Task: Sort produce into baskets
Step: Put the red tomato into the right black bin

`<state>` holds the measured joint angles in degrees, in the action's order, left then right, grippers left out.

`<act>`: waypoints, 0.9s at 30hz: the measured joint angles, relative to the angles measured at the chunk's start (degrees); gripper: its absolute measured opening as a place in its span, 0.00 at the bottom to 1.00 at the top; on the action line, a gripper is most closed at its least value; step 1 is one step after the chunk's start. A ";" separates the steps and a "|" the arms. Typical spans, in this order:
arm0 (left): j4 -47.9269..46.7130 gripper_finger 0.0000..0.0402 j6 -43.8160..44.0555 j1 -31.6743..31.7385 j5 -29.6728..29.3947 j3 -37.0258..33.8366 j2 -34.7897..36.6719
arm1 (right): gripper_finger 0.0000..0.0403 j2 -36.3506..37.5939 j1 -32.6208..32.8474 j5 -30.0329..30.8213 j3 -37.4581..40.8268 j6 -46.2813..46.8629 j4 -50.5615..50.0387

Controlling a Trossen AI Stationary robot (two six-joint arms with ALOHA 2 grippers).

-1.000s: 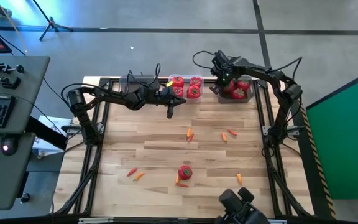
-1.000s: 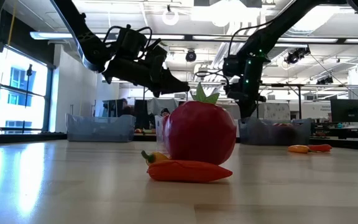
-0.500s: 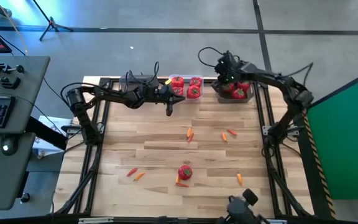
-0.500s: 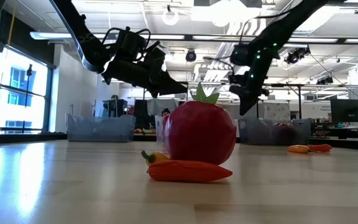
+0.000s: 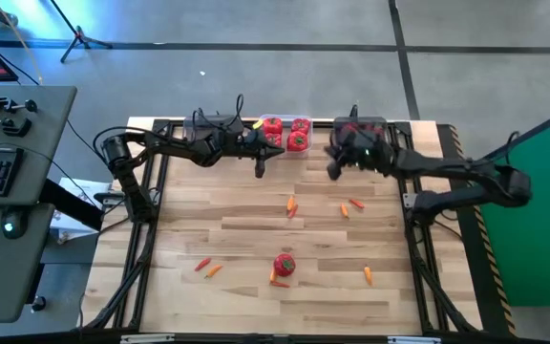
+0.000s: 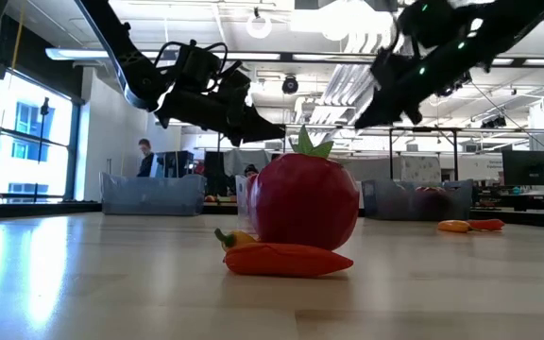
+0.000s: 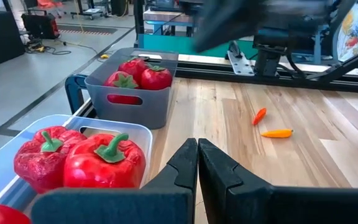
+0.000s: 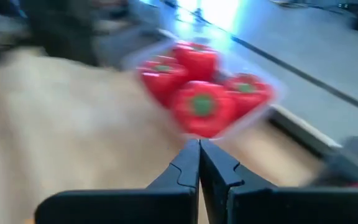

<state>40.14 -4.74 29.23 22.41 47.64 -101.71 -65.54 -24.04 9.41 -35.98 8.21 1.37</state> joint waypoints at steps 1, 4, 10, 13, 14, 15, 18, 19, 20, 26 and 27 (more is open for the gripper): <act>0.02 0.00 0.01 0.00 0.00 0.00 0.02 | 0.00 0.92 2.40 0.02 0.36 1.32 0.04; -0.10 0.00 0.01 -0.02 0.02 0.00 0.02 | 0.00 1.75 9.58 -1.07 0.57 4.35 -0.27; -1.37 0.00 0.01 -0.07 0.07 0.00 0.02 | 0.04 -1.08 23.36 0.46 0.61 7.51 1.63; -1.94 0.00 0.01 -0.07 0.07 0.00 0.02 | 0.12 -4.19 29.03 0.80 0.61 8.84 4.68; -2.03 0.00 0.01 -0.07 0.07 0.00 0.00 | 0.16 -5.61 30.78 0.96 0.61 9.40 5.96; -2.02 0.00 0.01 -0.07 0.07 0.00 0.01 | 0.21 -7.10 32.37 1.05 0.60 10.08 7.03; -1.95 0.00 0.01 -0.07 0.07 0.00 0.00 | 0.37 -12.36 36.48 1.08 -0.85 13.94 7.05; -1.93 0.00 0.01 -0.09 0.07 0.00 0.02 | 0.43 -14.33 37.57 1.10 -1.75 15.07 7.09; -1.95 0.00 0.01 -0.16 0.07 0.00 0.00 | 0.50 -16.23 38.63 1.11 -2.68 16.19 7.05; -4.04 0.00 0.02 -0.94 -0.32 -0.02 0.01 | 0.79 -27.77 42.27 0.39 -12.85 18.49 5.38; -4.12 0.00 0.03 -1.16 -0.39 -0.02 0.01 | 0.82 -29.27 42.74 -0.09 -14.89 17.38 3.86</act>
<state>36.02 -4.72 28.08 22.02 47.62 -101.70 -94.81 18.70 9.32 -50.87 25.60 5.23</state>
